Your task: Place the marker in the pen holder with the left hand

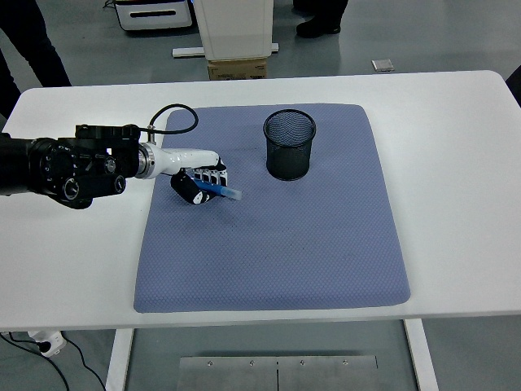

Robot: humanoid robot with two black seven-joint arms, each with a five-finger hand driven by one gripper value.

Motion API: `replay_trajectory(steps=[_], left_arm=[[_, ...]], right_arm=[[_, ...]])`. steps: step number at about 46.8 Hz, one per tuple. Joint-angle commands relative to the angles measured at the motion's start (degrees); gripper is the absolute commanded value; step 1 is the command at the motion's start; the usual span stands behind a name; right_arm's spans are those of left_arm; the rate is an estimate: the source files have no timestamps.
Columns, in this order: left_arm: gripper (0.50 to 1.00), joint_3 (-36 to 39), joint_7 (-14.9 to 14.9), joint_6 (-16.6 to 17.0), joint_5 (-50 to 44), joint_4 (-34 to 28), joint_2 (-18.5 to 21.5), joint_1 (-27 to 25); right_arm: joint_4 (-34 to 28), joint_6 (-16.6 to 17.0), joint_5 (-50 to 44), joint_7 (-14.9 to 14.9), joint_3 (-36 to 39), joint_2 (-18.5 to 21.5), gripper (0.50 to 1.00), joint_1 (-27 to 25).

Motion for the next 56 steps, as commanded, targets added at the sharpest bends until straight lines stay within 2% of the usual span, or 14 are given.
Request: replay_trajectory(steps=[1, 12, 14, 15, 17, 24, 28, 36, 45, 56], left_arm=[[0.500, 0.0, 0.0, 0.0, 0.0, 0.0, 0.0, -0.1], [0.505, -0.1, 0.0, 0.0, 0.0, 0.0, 0.0, -0.1], [0.569, -0.1, 0.0, 0.0, -0.1, 0.0, 0.0, -0.1], [0.569, -0.1, 0.0, 0.0, -0.1, 0.0, 0.0, -0.1], [0.631, -0.1, -0.1, 0.0, -0.1, 0.0, 0.0, -0.1], [0.683, -0.1, -0.1, 0.0, -0.1, 0.0, 0.0, -0.1], [0.678, -0.1, -0.1, 0.0, -0.2, 0.0, 0.0, -0.2], [0.622, -0.1, -0.1, 0.0, -0.1, 0.0, 0.0, -0.2], [0.581, -0.1, -0.1, -0.1, -0.1, 0.0, 0.0, -0.2], [0.575, -0.1, -0.1, -0.1, -0.1, 0.0, -0.1, -0.1]], right_arm=[[0.0, 0.0, 0.0, 0.0, 0.0, 0.0, 1.000, 0.0], [0.0, 0.1, 0.0, 0.0, 0.0, 0.0, 1.000, 0.0], [0.0, 0.0, 0.0, 0.0, 0.0, 0.0, 1.000, 0.0], [0.0, 0.0, 0.0, 0.0, 0.0, 0.0, 1.000, 0.0], [0.0, 0.0, 0.0, 0.0, 0.0, 0.0, 1.000, 0.0], [0.0, 0.0, 0.0, 0.0, 0.0, 0.0, 1.000, 0.0], [0.0, 0.0, 0.0, 0.0, 0.0, 0.0, 1.000, 0.0], [0.0, 0.0, 0.0, 0.0, 0.0, 0.0, 1.000, 0.0], [0.0, 0.0, 0.0, 0.0, 0.0, 0.0, 1.000, 0.0], [0.0, 0.0, 0.0, 0.0, 0.0, 0.0, 1.000, 0.0]])
